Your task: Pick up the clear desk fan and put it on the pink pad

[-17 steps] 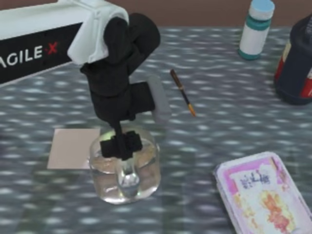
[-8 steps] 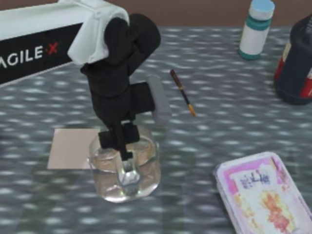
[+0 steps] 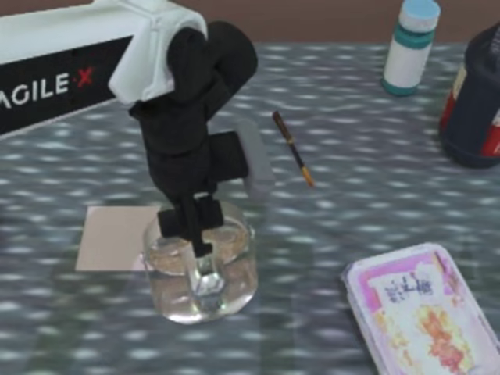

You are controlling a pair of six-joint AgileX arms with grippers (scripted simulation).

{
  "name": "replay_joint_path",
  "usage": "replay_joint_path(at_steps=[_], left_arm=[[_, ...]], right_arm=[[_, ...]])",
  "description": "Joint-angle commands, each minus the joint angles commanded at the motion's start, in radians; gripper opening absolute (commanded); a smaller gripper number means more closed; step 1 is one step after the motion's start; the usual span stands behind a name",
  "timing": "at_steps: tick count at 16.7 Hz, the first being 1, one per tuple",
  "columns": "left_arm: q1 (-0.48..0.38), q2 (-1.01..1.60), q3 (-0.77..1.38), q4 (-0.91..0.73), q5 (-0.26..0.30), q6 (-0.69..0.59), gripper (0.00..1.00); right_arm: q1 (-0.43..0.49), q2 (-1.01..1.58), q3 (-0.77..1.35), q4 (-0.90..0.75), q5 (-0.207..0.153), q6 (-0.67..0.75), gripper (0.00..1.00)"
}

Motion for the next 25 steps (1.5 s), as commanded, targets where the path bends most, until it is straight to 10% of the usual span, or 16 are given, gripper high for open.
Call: replay_joint_path(at_steps=[15,25], left_arm=[[0.018,-0.014,0.170,-0.204,-0.011,-0.061,0.00],[0.110,-0.012,0.185,-0.339,-0.081,-0.914,0.00]], right_arm=[[0.000,0.000,0.000,0.000,0.000,0.000,1.00],[0.000,0.000,0.000,0.000,0.000,0.000,1.00]])
